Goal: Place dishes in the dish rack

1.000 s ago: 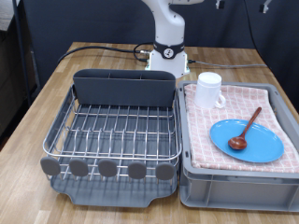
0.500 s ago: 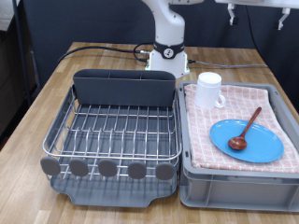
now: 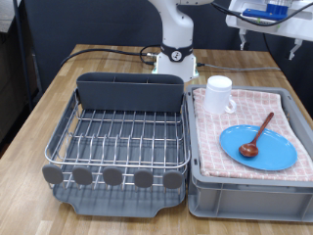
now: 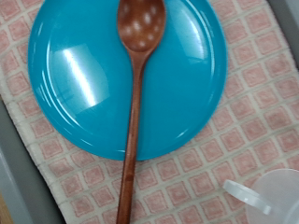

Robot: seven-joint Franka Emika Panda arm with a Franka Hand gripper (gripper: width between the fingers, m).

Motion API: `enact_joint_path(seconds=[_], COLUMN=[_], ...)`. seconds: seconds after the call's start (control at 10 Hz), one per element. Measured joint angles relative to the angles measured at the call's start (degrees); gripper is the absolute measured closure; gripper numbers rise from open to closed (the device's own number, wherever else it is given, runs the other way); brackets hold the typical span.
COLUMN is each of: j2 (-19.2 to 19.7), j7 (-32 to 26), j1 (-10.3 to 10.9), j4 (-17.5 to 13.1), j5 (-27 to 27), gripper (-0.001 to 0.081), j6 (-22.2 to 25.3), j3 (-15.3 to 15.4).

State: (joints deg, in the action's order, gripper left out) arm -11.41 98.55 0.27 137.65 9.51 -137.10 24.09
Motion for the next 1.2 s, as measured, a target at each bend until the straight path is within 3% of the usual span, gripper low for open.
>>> enact_joint_path(seconds=[0.1, 0.8, 1.2], j2=[1.6, 0.7, 3.3], j7=[0.7, 0.4, -0.8], j1=[0.0, 0.0, 0.1], j4=[-0.6, -1.6, -0.6], j5=[0.4, 2.1, 5.2], gripper=[0.0004, 0.0004, 0.0004], j6=[-1.5, 1.2, -6.7], j3=[0.0, -0.5, -0.2])
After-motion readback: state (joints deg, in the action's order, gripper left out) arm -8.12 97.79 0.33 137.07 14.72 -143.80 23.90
